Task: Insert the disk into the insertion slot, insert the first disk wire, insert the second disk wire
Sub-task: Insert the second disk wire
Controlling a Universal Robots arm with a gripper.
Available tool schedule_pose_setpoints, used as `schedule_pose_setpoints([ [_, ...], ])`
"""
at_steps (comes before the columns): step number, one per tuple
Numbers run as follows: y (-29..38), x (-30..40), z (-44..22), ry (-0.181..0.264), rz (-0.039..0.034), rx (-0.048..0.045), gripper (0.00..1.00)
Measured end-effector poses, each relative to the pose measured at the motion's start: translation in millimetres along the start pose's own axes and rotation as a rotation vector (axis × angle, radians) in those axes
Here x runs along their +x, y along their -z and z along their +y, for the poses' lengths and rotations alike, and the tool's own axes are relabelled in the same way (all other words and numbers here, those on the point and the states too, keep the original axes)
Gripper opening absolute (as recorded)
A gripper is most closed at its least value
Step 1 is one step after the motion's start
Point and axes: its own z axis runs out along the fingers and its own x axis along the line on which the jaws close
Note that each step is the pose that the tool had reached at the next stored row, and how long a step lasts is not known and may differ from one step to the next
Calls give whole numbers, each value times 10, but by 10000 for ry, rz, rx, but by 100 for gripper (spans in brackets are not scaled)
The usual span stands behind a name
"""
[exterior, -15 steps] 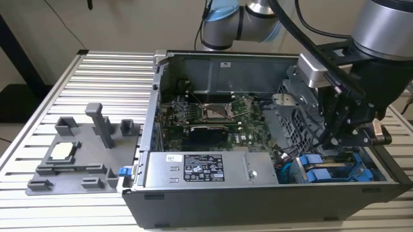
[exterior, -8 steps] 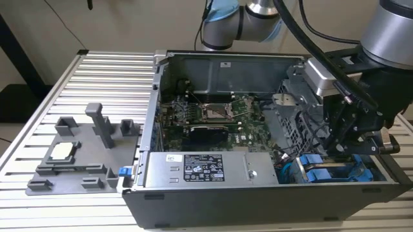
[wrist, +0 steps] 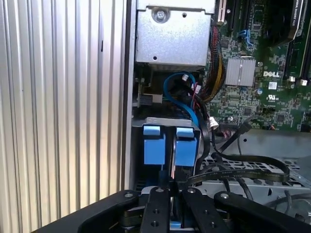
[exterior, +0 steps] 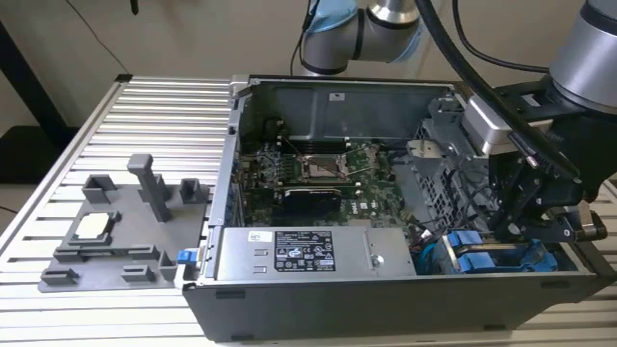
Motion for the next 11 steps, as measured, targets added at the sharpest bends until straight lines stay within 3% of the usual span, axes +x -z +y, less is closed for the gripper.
schedule_pose_setpoints([
  [4,0,0,-1,-146,-705,37,16],
  [5,0,1,-1,-162,-801,26,16],
  [11,-9,9,-83,-217,-855,-1003,16],
])
